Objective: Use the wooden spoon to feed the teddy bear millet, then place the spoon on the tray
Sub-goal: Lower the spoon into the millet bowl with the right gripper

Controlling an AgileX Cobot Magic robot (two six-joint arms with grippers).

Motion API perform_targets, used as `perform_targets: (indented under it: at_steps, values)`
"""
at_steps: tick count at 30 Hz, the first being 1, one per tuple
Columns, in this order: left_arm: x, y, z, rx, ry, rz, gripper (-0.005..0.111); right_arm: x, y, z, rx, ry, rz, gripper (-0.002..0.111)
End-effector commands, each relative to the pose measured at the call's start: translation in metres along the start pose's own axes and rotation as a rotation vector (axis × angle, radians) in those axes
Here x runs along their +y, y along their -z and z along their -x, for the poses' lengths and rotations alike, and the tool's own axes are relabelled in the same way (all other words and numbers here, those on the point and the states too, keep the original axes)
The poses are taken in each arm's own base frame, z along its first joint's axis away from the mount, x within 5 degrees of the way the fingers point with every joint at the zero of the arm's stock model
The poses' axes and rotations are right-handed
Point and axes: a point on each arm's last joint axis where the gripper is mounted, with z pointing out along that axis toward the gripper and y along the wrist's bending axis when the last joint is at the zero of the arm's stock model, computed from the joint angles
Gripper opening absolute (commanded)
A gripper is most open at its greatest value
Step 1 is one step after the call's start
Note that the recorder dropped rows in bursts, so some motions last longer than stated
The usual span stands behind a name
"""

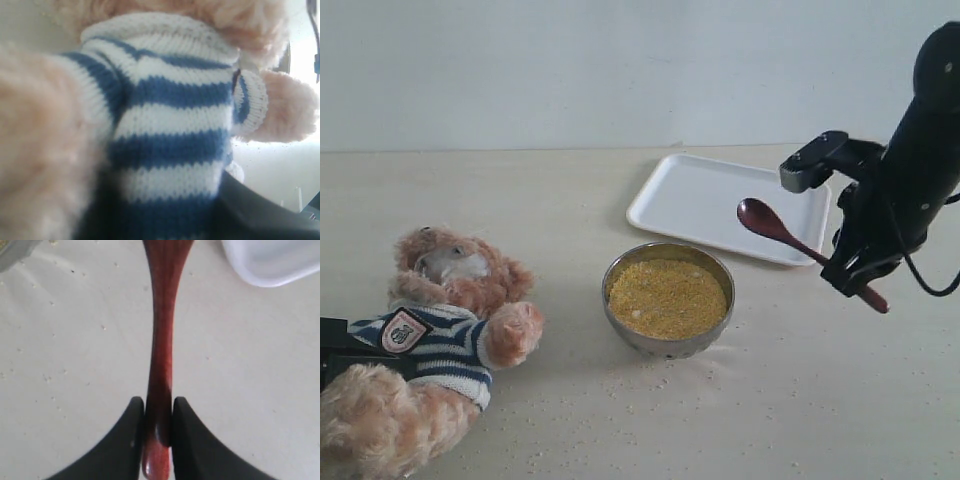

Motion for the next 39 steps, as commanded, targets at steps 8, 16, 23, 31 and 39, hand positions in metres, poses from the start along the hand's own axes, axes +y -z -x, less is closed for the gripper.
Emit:
perform_targets:
  at_steps: [8, 16, 23, 31, 39]
  values:
    - [-0.003, 0.002, -0.001, -0.009, -0.008, -0.015, 0.005, 0.065, 0.055, 0.018, 0.272, 0.236, -0.370, 0.000]
    - [-0.003, 0.002, -0.001, -0.009, -0.008, -0.015, 0.005, 0.124, 0.062, 0.068, 0.227, 0.577, -0.684, 0.000]
    - [-0.003, 0.002, -0.001, -0.009, -0.008, -0.015, 0.005, 0.126, 0.014, 0.077, 0.346, 0.631, -0.662, 0.000]
    - [-0.003, 0.002, -0.001, -0.009, -0.008, -0.015, 0.005, 0.147, -0.014, 0.085, 0.408, 0.774, -0.708, 0.000]
    - [-0.003, 0.002, -0.001, -0.009, -0.008, -0.015, 0.005, 0.153, -0.027, 0.088, 0.423, 0.801, -0.751, 0.000]
